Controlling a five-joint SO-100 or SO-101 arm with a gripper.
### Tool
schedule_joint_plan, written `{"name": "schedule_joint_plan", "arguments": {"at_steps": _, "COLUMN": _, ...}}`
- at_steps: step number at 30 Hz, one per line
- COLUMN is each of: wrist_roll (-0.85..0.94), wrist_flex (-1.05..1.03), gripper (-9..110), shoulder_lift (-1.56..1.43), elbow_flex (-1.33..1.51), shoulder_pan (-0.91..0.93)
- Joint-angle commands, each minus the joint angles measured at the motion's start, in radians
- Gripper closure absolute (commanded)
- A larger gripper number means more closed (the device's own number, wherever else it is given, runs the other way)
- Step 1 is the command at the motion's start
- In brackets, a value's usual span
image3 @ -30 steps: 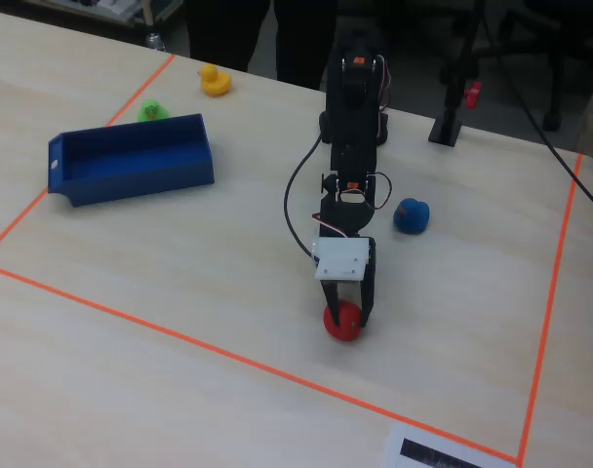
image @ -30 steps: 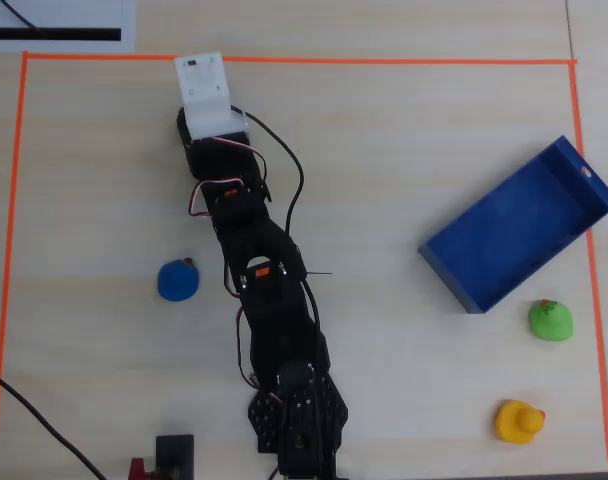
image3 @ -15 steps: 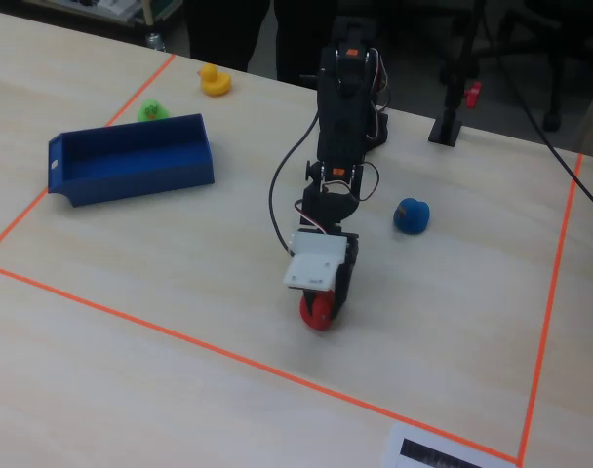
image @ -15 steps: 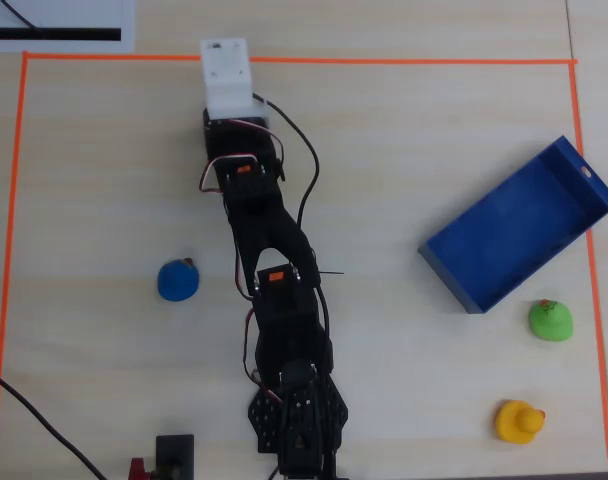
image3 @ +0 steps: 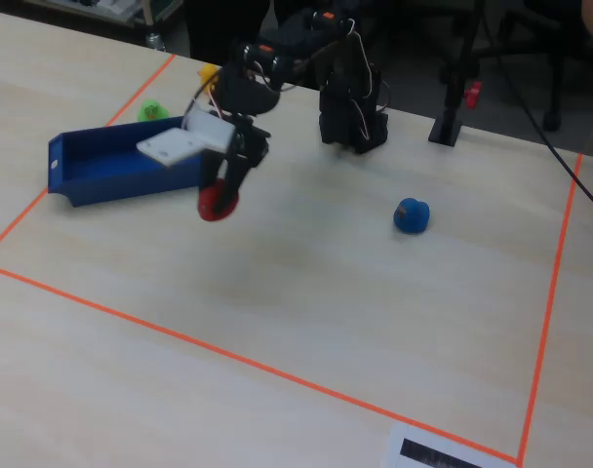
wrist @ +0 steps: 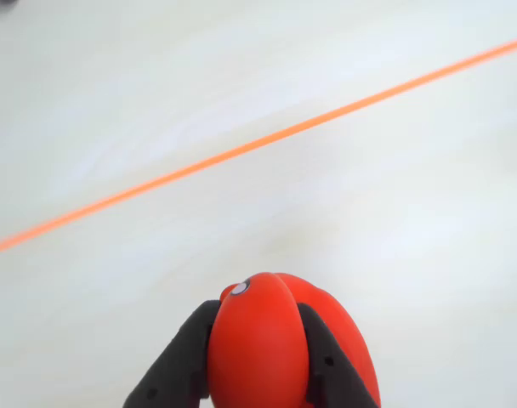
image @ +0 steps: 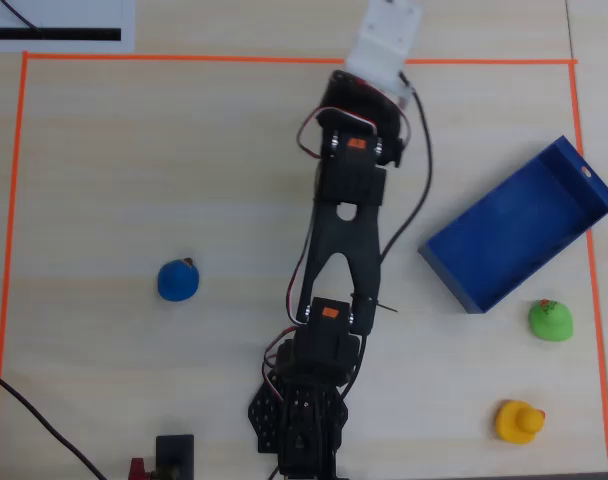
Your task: Grasp red duck and put it into box.
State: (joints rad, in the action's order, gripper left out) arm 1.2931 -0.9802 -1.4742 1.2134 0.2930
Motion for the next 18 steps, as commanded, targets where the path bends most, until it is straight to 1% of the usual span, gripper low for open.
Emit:
{"name": "schedule_joint_plan", "arguments": {"at_steps": 1, "wrist_roll": 0.051, "wrist_flex": 0.0, "gripper": 101, "shoulder_lift": -0.074, "elbow_flex": -0.048, "shoulder_pan": 0.256}}
{"name": "schedule_joint_plan", "arguments": {"at_steps": 5, "wrist_roll": 0.103, "wrist_flex": 0.0, "gripper": 101, "shoulder_lift": -0.074, "elbow_flex": -0.049, "shoulder_pan": 0.465}}
{"name": "schedule_joint_plan", "arguments": {"at_steps": 10, "wrist_roll": 0.127, "wrist_flex": 0.003, "gripper": 101, "shoulder_lift": -0.031, "elbow_flex": -0.051, "shoulder_pan": 0.667}}
{"name": "schedule_joint_plan", "arguments": {"at_steps": 14, "wrist_roll": 0.132, "wrist_flex": -0.002, "gripper": 101, "shoulder_lift": 0.032, "elbow_flex": -0.038, "shoulder_pan": 0.776}}
{"name": "schedule_joint_plan", "arguments": {"at_steps": 18, "wrist_roll": 0.133, "wrist_flex": 0.014, "gripper": 101, "shoulder_lift": 0.058, "elbow_flex": 0.006, "shoulder_pan": 0.816}}
